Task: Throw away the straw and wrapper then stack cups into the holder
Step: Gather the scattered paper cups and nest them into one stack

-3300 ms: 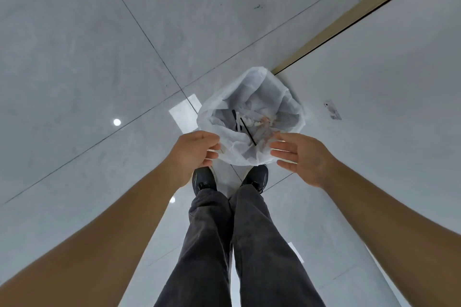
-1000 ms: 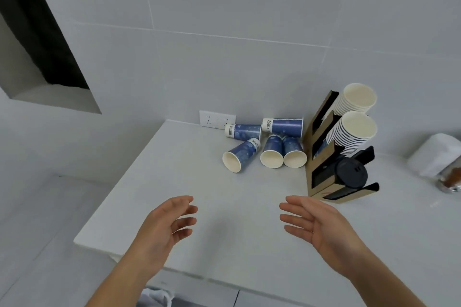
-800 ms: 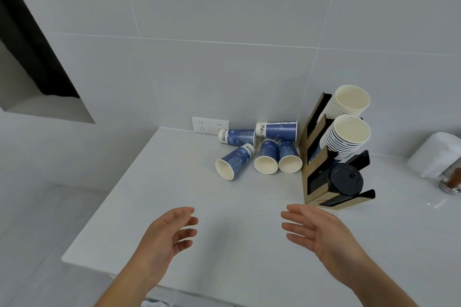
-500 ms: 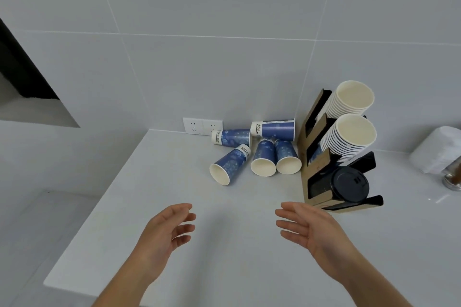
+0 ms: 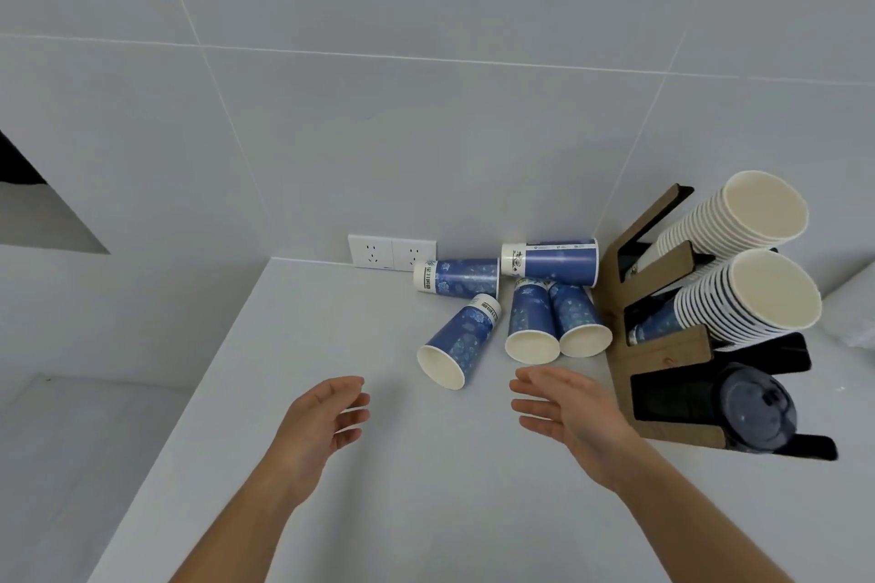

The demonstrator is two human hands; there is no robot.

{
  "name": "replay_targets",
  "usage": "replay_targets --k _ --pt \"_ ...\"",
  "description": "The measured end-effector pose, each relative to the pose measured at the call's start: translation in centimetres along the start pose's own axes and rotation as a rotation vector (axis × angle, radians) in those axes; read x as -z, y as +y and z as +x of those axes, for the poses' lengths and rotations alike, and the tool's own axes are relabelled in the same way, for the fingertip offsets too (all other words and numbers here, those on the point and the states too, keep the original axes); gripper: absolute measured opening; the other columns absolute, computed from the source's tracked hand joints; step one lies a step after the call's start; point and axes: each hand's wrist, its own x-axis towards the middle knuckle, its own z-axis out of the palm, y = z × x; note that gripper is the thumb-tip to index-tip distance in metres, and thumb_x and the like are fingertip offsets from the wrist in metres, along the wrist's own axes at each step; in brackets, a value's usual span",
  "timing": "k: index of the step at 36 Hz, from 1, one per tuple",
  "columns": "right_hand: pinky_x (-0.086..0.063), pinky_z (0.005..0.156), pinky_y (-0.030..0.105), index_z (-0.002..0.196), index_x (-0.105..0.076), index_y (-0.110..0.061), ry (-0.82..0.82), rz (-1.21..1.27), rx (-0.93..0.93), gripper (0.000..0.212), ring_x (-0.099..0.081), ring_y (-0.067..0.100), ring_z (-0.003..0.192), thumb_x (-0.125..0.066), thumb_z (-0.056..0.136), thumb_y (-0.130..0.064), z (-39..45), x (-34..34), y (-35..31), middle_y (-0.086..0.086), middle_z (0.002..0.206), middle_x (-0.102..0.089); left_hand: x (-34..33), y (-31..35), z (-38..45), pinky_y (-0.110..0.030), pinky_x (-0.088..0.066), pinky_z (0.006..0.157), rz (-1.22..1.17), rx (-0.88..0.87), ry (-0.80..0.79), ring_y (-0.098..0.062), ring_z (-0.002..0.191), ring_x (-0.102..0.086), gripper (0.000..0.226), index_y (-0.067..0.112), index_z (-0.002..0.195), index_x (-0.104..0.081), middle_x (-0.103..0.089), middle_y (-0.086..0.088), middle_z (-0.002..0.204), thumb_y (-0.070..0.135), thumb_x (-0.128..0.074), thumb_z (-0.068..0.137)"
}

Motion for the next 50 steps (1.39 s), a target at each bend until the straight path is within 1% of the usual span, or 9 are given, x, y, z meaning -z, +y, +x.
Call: replay_targets --k 4,8,14,22,26,32,35,40,50 --pt "-0.056 0.093 0.043 0.114 -0.066 -0.013 0.019 -0.062 -0.038 0.023 -0.069 0.026 0.102 -0.061 0.095 -0.025 2.5 -1.8 0.2 0.007 0.113 -0.071 -0.3 0.2 3.3 -0.038 -0.051 0.084 0.023 0.025 -0.018 -0.027 0.091 -0.065 0.016 0.008 0.103 -0.068 -0.069 -0.011 0.095 0.017 -0.061 0.092" --pt "-0.058 0.079 0.031 0.100 -0.067 -0.022 0.031 -0.127 -0.054 0.009 -0.069 0.020 0.098 -0.062 0.094 -0.026 4.4 -3.3 0.2 0.003 0.112 -0.069 -1.1 0.3 5.9 -0.040 -0.051 0.090 0.062 0.030 -0.045 -0.026 0.093 -0.065 0.014 0.009 0.101 -0.069 -0.069 -0.011 0.095 0.016 -0.061 0.092" --pt "-0.055 0.091 0.034 0.110 -0.061 -0.024 0.068 -0.191 -0.045 0.016 -0.063 0.018 0.105 -0.061 0.094 -0.024 7.3 -5.2 0.2 0.001 0.116 -0.063 -2.9 0.6 9.9 -0.037 -0.051 0.093 0.090 0.042 -0.069 -0.025 0.102 -0.065 0.013 0.013 0.100 -0.070 -0.071 -0.011 0.104 0.017 -0.063 0.091" --pt "-0.053 0.094 0.034 0.123 -0.055 -0.029 0.140 -0.200 -0.059 0.030 -0.056 0.018 0.114 -0.061 0.094 -0.022 10.3 -6.5 0.7 -0.002 0.125 -0.054 -5.9 0.5 14.0 -0.035 -0.048 0.096 0.168 0.050 -0.109 -0.021 0.107 -0.062 0.011 0.028 0.091 -0.070 -0.070 0.000 0.108 0.018 -0.064 0.089" --pt "-0.053 0.098 0.041 0.128 -0.051 -0.033 0.157 -0.181 -0.067 0.039 -0.056 0.019 0.116 -0.063 0.092 -0.023 11.0 -7.1 1.3 -0.002 0.130 -0.053 -7.0 0.1 14.7 -0.036 -0.049 0.099 0.151 0.082 -0.130 -0.023 0.108 -0.064 0.009 0.024 0.093 -0.070 -0.071 -0.004 0.108 0.018 -0.066 0.087" --pt "-0.056 0.089 0.036 0.121 -0.053 -0.032 0.138 -0.090 -0.074 0.036 -0.059 0.020 0.114 -0.065 0.090 -0.018 11.3 -7.6 2.0 0.001 0.132 -0.056 -7.8 -0.4 15.0 -0.036 -0.051 0.096 0.146 0.114 -0.164 -0.023 0.104 -0.067 0.013 0.021 0.098 -0.071 -0.073 -0.007 0.109 0.020 -0.067 0.086" --pt "-0.056 0.082 0.030 0.121 -0.056 -0.029 0.117 -0.046 -0.083 0.034 -0.062 0.019 0.111 -0.064 0.090 -0.015 11.0 -7.6 2.0 0.002 0.131 -0.059 -7.8 -0.5 14.6 -0.042 -0.050 0.101 0.157 0.111 -0.171 -0.025 0.105 -0.068 0.015 0.021 0.099 -0.073 -0.075 -0.006 0.106 0.022 -0.067 0.084" --pt "-0.056 0.088 0.033 0.122 -0.059 -0.029 0.110 -0.046 -0.079 0.035 -0.063 0.020 0.112 -0.065 0.089 -0.017 10.0 -7.0 1.8 0.001 0.128 -0.063 -7.7 -0.3 13.5 -0.045 -0.050 0.101 0.197 0.098 -0.200 -0.021 0.104 -0.069 0.031 0.021 0.106 -0.075 -0.076 -0.001 0.107 0.032 -0.067 0.078" --pt "-0.058 0.075 0.028 0.105 -0.069 -0.023 0.087 0.043 -0.006 0.018 -0.071 0.019 0.092 -0.059 0.095 -0.012 6.2 -5.7 -0.3 -0.001 0.097 -0.075 -8.1 1.8 9.3 -0.035 -0.057 0.083 0.118 0.019 -0.226 -0.023 0.092 -0.071 0.015 0.017 0.088 -0.079 -0.078 -0.008 0.097 0.020 -0.064 0.088"
